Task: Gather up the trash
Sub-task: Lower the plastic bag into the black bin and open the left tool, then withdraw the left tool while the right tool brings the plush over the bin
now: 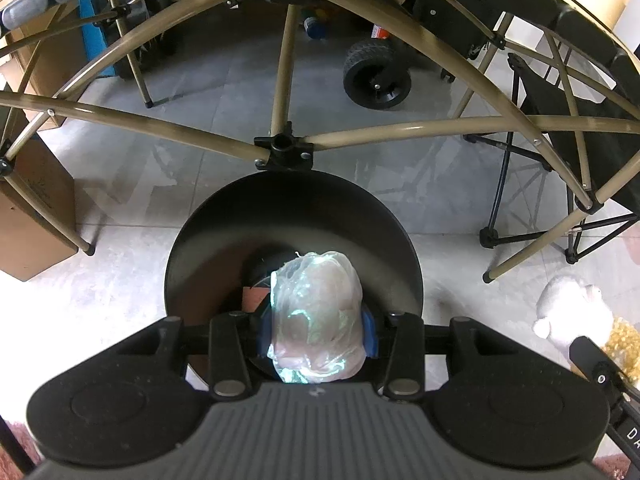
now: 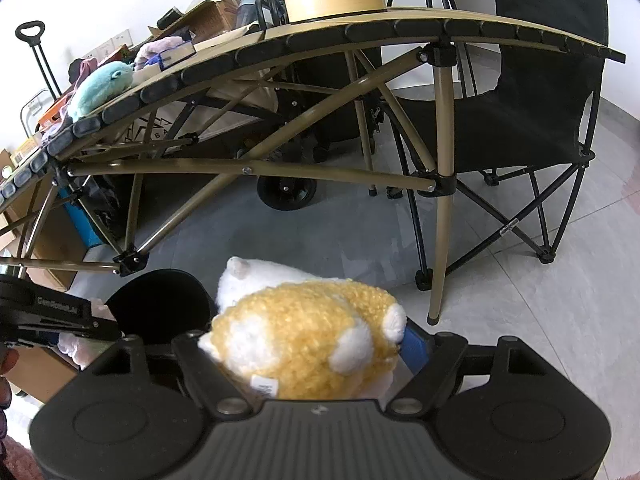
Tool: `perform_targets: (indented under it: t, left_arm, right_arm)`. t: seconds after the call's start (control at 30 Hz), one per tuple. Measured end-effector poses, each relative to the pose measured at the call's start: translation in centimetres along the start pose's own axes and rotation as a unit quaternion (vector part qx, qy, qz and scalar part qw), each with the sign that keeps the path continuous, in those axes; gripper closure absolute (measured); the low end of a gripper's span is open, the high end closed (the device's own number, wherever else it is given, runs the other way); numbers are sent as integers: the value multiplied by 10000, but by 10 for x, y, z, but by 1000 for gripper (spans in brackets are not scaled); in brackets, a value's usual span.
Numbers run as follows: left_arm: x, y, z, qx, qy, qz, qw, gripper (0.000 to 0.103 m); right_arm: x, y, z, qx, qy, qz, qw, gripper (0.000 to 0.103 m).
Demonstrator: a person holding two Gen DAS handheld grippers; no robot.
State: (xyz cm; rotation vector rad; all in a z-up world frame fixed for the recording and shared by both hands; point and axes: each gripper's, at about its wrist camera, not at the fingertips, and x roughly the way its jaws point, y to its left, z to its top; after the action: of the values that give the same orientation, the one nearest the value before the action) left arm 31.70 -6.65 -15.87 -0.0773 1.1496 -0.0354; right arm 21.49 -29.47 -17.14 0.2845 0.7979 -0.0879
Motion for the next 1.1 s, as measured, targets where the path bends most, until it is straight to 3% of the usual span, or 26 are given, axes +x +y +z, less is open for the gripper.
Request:
perform_targets:
  t: [0.13, 0.2, 0.27, 1.1]
  left_arm:
    - [1, 0, 0, -4, 90, 104, 9999, 45]
    - [2, 0, 0, -24, 120, 163, 9998, 21]
    - [1, 0, 0, -54, 138, 203, 9997, 3]
    - [-3, 4, -4, 8, 213, 225, 9995, 0]
  right_arm:
    - [0, 0, 0, 7, 2, -1, 10000, 26]
    - [0, 0, 0, 10, -3, -3, 10000, 26]
    - [0, 0, 0, 7, 4, 2, 10000, 26]
    - [-6, 5, 0, -92, -9, -17, 10000, 26]
